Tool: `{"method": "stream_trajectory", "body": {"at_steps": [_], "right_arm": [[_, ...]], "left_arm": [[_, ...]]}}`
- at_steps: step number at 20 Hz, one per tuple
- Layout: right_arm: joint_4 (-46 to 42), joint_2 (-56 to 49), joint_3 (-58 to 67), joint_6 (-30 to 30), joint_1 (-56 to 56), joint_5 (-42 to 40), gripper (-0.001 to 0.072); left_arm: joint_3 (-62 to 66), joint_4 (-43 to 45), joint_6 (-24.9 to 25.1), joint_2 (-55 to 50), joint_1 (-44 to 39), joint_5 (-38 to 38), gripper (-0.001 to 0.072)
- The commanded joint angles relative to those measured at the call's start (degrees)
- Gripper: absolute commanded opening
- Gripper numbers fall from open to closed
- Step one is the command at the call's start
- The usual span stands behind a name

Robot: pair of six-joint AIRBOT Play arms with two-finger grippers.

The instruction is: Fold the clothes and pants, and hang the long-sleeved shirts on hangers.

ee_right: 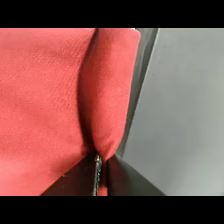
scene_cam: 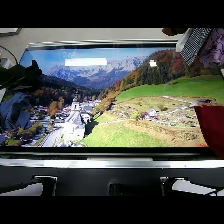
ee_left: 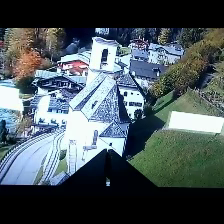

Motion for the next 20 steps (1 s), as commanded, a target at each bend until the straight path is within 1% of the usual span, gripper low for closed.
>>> {"method": "stream_trajectory", "body": {"at_steps": [1,3,4,5,6,7,8,10,11,12,13,14,15,16,17,18,20], "right_arm": [[-3.1,0.0,-3.0,0.4,0.0,-0.5,0.0029],[-5.1,0.0,-4.2,0.7,0.0,-1.2,0.0040],[-5.6,0.0,-4.4,1.0,0.0,-1.2,0.0136],[-5.9,0.0,-4.3,0.8,0.0,-0.8,0.0329],[-6.3,0.1,-4.3,0.6,0.0,-0.1,0.0505],[-6.3,0.6,-4.0,0.2,0.0,-0.1,0.0539],[-5.7,1.8,-3.3,0.5,0.0,-0.8,0.0539],[-1.9,5.6,-0.8,1.3,0.1,-5.0,0.0519],[2.6,7.9,0.8,0.7,0.2,-8.9,0.0432],[8.9,10.2,2.0,-1.1,0.2,-13.6,0.0274],[17.4,12.7,2.6,-4.6,0.9,-19.9,0.0196],[25.7,14.9,2.6,-10.1,2.8,-25.7,0.0145],[32.5,16.4,2.6,-15.9,5.8,-29.1,0.0072],[38.0,17.3,2.6,-21.0,9.9,-30.6,0.0041],[42.3,17.7,2.6,-25.5,15.0,-30.6,0.0029],[44.9,17.8,2.6,-27.9,20.7,-29.5,0.0029],[45.7,17.8,2.6,-30.9,32.2,-27.5,0.0029]], "left_arm": [[0.0,0.0,0.0,0.0,-0.5,0.1,0.0022],[0.0,0.0,0.6,0.0,-1.0,0.4,0.0022],[0.0,0.0,1.3,0.0,-1.4,0.6,0.0022],[0.0,0.0,1.6,0.0,-1.8,0.8,0.0022],[0.0,0.0,1.6,0.0,-2.2,1.3,0.0022],[0.0,0.0,1.6,0.0,-2.4,2.0,0.0022],[0.0,0.0,1.6,0.0,-2.6,2.5,0.0022],[0.0,0.0,1.6,0.0,-2.9,3.8,0.0022],[-0.1,0.0,1.6,0.0,-3.0,4.3,0.0021],[-0.3,0.0,2.0,0.0,-3.5,5.3,0.0022],[-0.7,0.0,3.2,0.0,-4.0,6.0,0.0021],[-1.6,0.0,4.5,0.0,-4.9,6.7,0.0021],[-2.7,0.0,5.3,0.2,-5.9,7.4,0.0020],[-4.6,0.0,6.4,0.7,-7.3,8.3,0.0020],[-7.2,0.1,7.3,1.9,-8.7,9.6,0.0020],[-10.7,0.1,7.5,3.7,-10.2,11.6,0.0020],[-19.1,0.3,7.4,8.8,-12.2,16.4,0.0020]]}}
